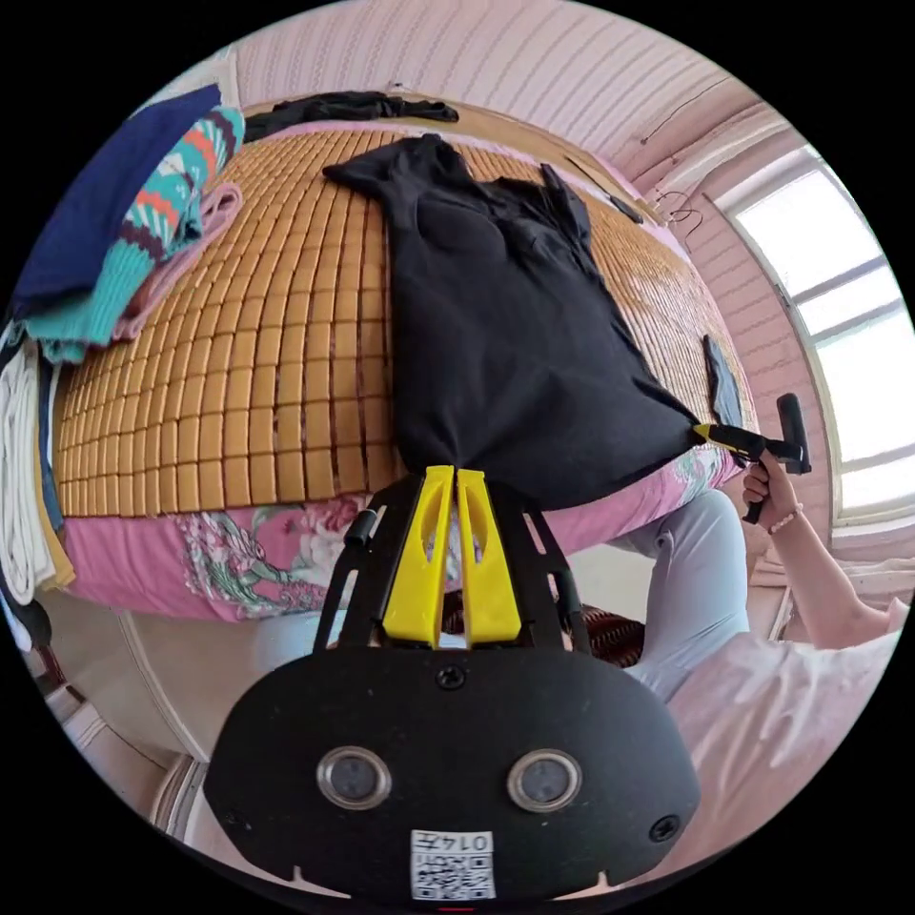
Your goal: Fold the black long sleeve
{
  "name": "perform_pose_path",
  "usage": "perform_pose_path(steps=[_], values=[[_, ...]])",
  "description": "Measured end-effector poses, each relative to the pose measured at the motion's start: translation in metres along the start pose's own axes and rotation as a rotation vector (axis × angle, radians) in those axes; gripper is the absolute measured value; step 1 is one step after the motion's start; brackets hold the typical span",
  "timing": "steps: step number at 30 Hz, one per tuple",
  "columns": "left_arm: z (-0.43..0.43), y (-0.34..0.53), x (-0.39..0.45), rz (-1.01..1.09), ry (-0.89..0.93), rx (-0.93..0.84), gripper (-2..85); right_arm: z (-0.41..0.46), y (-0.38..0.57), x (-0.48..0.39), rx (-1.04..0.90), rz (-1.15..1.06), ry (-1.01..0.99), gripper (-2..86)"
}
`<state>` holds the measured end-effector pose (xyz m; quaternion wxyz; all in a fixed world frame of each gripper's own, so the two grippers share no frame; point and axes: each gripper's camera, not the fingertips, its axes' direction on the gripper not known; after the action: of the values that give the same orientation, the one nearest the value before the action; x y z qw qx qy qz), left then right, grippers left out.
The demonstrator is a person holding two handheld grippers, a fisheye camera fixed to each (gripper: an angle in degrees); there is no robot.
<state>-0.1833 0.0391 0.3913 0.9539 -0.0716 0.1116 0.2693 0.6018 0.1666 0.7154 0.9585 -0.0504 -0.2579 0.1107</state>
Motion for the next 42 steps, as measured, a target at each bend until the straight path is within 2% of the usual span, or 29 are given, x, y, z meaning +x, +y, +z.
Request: perform_pose_path(steps=[6,13,19,23,29,34,37,39,41,42], values=[[0.022,0.019,-0.011,-0.039,0.052,-0.033,-1.0,0.019,0.025,0.01,-0.088,0.012,-0.029,0.3],[0.021,0.026,0.001,0.027,0.038,-0.075,-0.7,0.017,0.036,0.0,-0.143,-0.049,-0.013,0.1],[-0.015,0.001,0.004,0.047,-0.176,0.048,0.8,-0.018,-0.005,0.009,-0.008,-0.058,0.121,1.5],[-0.018,-0.073,0.034,0.203,-0.198,0.141,0.6,-0.035,-0.069,0.006,0.095,-0.108,0.163,3.6],[0.041,-0.242,0.107,0.386,-0.067,0.254,0.9,-0.033,-0.21,-0.015,0.205,-0.153,0.159,6.8],[0.119,-0.357,0.161,0.439,-0.042,0.242,4.0,0.001,-0.311,-0.019,0.233,-0.132,0.267,8.3],[0.16,-0.403,0.176,0.398,-0.027,0.231,5.9,0.019,-0.335,-0.019,0.305,-0.122,0.317,9.2],[0.193,-0.431,0.178,0.36,0.003,0.16,7.0,0.032,-0.343,-0.015,0.34,-0.09,0.391,9.3],[0.221,-0.445,0.18,0.357,0.011,0.064,6.0,0.046,-0.351,-0.005,0.312,-0.085,0.365,6.3],[0.222,-0.444,0.182,0.392,0.01,0.116,4.2,0.048,-0.349,-0.002,0.321,-0.104,0.315,2.9]])
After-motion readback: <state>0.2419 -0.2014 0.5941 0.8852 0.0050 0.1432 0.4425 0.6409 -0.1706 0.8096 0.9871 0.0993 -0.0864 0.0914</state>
